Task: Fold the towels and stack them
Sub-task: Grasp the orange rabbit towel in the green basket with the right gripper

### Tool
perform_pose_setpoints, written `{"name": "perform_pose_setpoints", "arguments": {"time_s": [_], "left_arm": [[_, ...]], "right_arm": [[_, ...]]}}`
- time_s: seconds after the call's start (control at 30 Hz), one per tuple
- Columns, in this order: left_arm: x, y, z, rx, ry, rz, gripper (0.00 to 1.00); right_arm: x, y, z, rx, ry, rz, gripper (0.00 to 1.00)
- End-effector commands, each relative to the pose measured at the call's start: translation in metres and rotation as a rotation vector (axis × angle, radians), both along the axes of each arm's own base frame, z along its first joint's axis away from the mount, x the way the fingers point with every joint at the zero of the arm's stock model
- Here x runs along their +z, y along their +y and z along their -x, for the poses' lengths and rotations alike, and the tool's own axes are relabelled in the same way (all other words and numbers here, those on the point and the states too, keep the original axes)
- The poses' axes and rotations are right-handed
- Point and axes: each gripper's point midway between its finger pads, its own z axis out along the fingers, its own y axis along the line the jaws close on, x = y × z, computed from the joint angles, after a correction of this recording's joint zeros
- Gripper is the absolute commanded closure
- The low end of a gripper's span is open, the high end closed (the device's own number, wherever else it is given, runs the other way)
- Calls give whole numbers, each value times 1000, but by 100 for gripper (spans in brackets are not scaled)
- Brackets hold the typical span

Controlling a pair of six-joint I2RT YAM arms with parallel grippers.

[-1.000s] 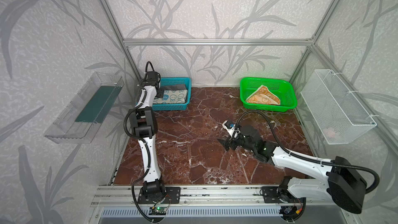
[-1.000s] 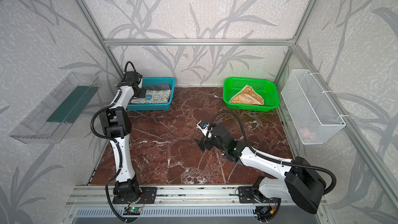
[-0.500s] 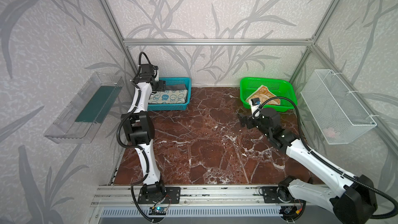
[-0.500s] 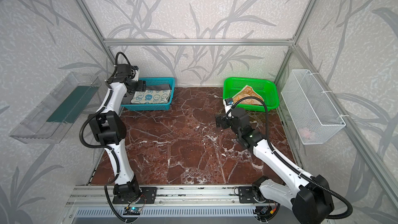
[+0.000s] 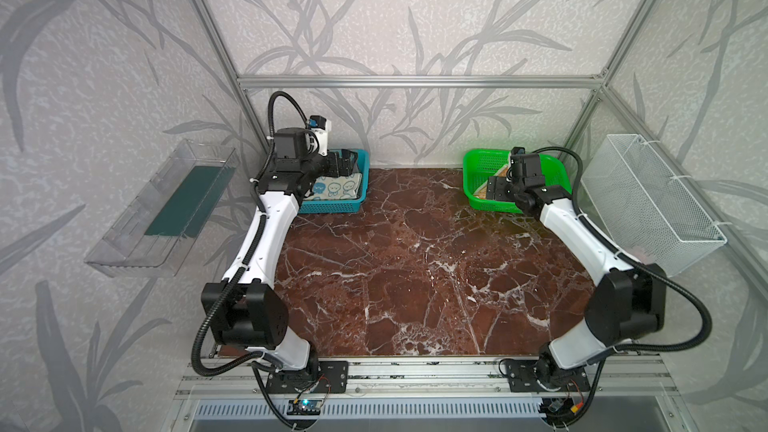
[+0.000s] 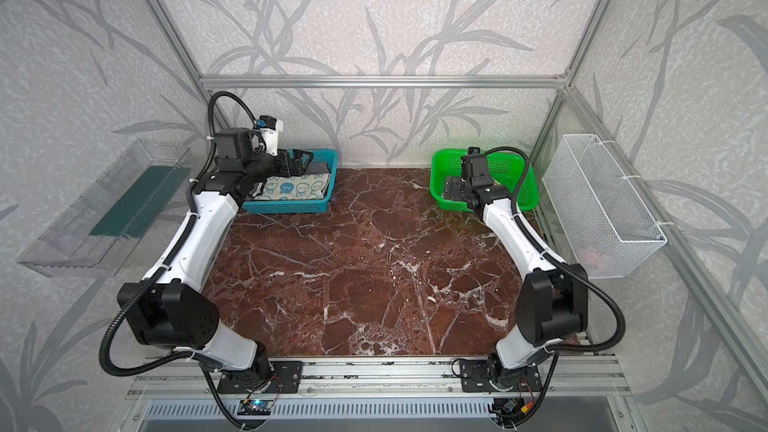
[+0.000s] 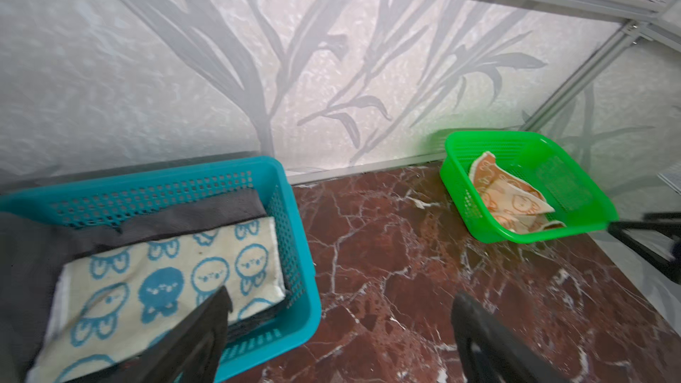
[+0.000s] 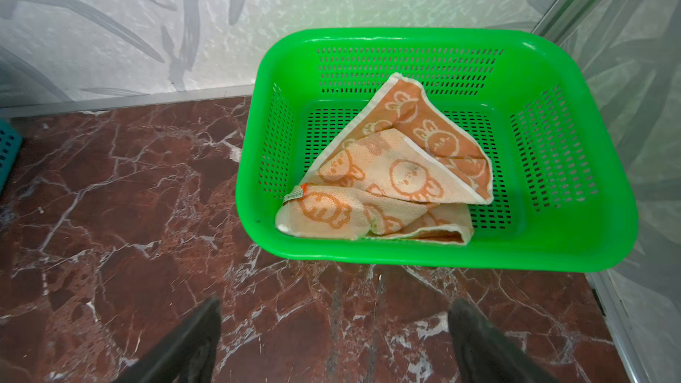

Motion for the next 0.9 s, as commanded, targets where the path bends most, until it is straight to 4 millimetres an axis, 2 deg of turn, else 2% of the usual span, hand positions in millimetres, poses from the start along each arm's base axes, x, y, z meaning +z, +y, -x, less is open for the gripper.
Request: {"name": "perform_pose_setpoints", "arguments": {"time_s": [0.0, 0.13, 0.3, 0.4, 0.57, 0.77, 0.87], "left_arm": [[-10, -24, 26, -61, 31, 11, 1], [-45, -37, 60, -102, 132, -23, 1], [-70, -24, 95, -82, 228, -106, 1], [-82, -23, 110, -85, 264, -107, 1], [-100, -17, 118, -56, 297, -115, 1], [-109, -18, 117, -51, 329, -110, 1], [-111, -16, 117, -50, 340, -130, 1]], "right_arm": [[-31, 3, -12, -10, 128, -12, 16], [-63, 5, -36, -30, 214, 0, 21], [-95, -5, -60, -72, 271, -12, 24], [-113, -9, -72, -84, 296, -29, 32], [-144, -12, -82, -81, 352, -40, 34], [-174, -11, -87, -69, 440, -43, 33], [-186, -16, -86, -71, 483, -70, 47]]}}
